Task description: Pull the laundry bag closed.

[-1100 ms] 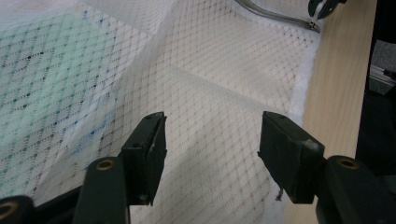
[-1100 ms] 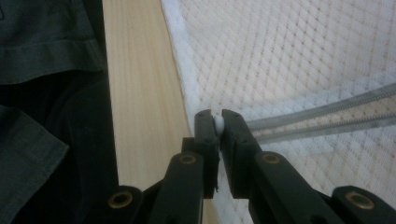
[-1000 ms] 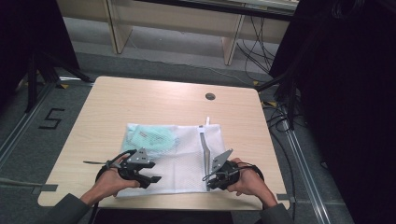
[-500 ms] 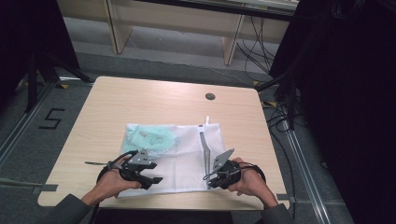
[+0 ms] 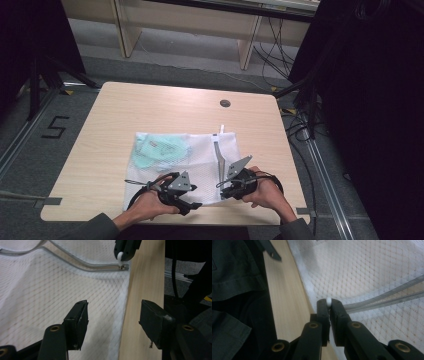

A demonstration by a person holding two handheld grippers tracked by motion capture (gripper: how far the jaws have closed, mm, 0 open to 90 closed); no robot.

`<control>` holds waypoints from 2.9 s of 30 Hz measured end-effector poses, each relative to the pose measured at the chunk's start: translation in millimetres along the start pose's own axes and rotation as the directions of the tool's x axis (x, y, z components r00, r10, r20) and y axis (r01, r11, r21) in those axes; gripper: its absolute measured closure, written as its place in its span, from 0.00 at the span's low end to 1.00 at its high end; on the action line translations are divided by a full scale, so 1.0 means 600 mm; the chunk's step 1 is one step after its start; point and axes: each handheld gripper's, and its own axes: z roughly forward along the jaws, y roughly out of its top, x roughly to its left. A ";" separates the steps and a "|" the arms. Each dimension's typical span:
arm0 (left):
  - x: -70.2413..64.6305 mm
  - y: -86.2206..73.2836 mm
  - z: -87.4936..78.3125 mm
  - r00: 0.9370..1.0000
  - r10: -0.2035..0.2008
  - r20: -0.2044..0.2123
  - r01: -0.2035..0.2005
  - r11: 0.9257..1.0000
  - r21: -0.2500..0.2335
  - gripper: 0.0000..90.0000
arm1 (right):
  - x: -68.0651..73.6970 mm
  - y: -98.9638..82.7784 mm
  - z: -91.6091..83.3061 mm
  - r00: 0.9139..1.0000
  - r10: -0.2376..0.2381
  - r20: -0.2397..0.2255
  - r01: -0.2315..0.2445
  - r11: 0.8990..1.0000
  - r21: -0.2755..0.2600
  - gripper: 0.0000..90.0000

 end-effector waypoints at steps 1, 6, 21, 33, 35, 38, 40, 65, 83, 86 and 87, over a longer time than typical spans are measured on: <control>-0.005 0.002 0.006 1.000 -0.003 0.002 0.003 1.000 -0.009 0.44 | 0.001 0.000 -0.001 1.000 0.002 0.008 -0.002 1.000 -0.005 0.96; -0.018 0.012 0.032 1.000 0.020 -0.008 -0.020 1.000 -0.015 0.46 | -0.001 0.001 -0.009 1.000 0.009 0.012 -0.009 1.000 -0.019 0.96; -0.034 0.025 0.073 0.990 0.122 -0.074 -0.123 0.992 -0.008 0.67 | 0.001 0.000 -0.012 0.999 0.044 0.004 -0.044 0.999 -0.027 0.96; -0.027 0.024 0.078 0.973 0.226 -0.049 -0.226 0.974 0.022 0.98 | -0.002 -0.003 -0.011 0.998 0.054 0.014 -0.054 0.998 -0.027 0.96; -0.028 0.024 0.079 0.973 0.224 -0.054 -0.224 0.975 0.012 0.98 | -0.006 -0.005 -0.011 0.999 0.044 0.018 -0.043 0.999 -0.026 0.96; -0.027 0.024 0.077 0.965 0.254 -0.064 -0.252 0.967 0.033 0.98 | -0.008 -0.008 -0.008 0.999 0.035 0.024 -0.035 0.999 -0.021 0.96; -0.027 0.025 0.078 0.955 0.288 -0.067 -0.286 0.958 0.039 0.98 | -0.008 -0.010 -0.005 0.998 0.056 0.020 -0.056 0.998 -0.014 0.96; -0.033 0.021 0.081 0.960 0.277 -0.041 -0.276 0.960 0.043 0.99 | -0.024 -0.012 0.019 0.994 0.100 0.035 -0.101 0.994 0.030 0.96; -0.031 0.020 0.079 0.968 0.249 -0.023 -0.248 0.968 0.045 0.99 | -0.031 -0.009 0.025 0.997 0.066 0.041 -0.067 0.997 0.026 0.96; -0.029 0.021 0.077 0.960 0.281 -0.011 -0.279 0.957 0.074 0.99 | -0.029 -0.008 0.026 0.996 0.079 0.042 -0.081 0.996 0.032 0.96; -0.028 0.021 0.076 0.957 0.290 -0.008 -0.289 0.954 0.084 0.99 | -0.029 -0.008 0.026 0.996 0.078 0.041 -0.080 0.996 0.031 0.96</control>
